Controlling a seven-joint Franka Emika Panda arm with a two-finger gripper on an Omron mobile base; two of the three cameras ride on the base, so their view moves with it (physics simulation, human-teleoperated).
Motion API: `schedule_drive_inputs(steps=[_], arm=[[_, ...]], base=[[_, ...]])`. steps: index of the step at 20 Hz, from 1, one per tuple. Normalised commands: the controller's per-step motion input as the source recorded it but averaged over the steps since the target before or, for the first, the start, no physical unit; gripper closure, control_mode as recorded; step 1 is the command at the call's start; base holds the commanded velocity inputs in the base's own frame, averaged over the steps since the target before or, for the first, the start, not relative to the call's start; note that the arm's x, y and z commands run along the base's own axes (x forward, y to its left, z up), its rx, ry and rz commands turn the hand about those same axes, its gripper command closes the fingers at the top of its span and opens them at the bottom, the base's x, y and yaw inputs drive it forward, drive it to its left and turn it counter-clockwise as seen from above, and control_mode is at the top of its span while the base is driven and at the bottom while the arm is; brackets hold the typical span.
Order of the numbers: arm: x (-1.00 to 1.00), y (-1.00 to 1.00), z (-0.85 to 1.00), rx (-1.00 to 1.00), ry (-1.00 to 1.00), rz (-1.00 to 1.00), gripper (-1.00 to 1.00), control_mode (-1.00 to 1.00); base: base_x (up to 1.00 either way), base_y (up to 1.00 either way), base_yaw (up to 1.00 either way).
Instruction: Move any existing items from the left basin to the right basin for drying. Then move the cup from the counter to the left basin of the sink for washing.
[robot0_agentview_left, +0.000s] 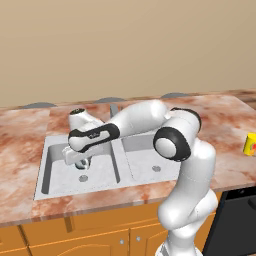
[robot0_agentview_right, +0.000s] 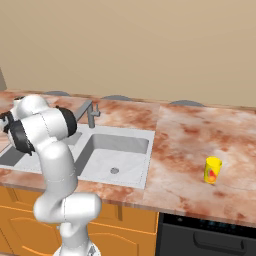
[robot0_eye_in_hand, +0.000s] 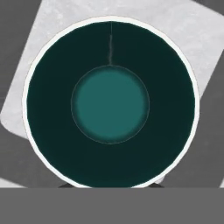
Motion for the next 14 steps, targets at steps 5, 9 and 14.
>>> schedule_drive_inputs(steps=[5, 9, 14], arm=[[0.00, -0.26, 0.31, 0.00, 0.00, -0.03, 1.00, -1.00], [-0.06, -0.33, 0.26, 0.00, 0.00, -0.03, 1.00, -1.00], [-0.19, -0.34, 0.23, 0.00, 0.00, -0.03, 1.00, -1.00]], base=[[0.00, 0.00, 0.00], [0.00, 0.00, 0.00], [0.00, 0.00, 0.00]])
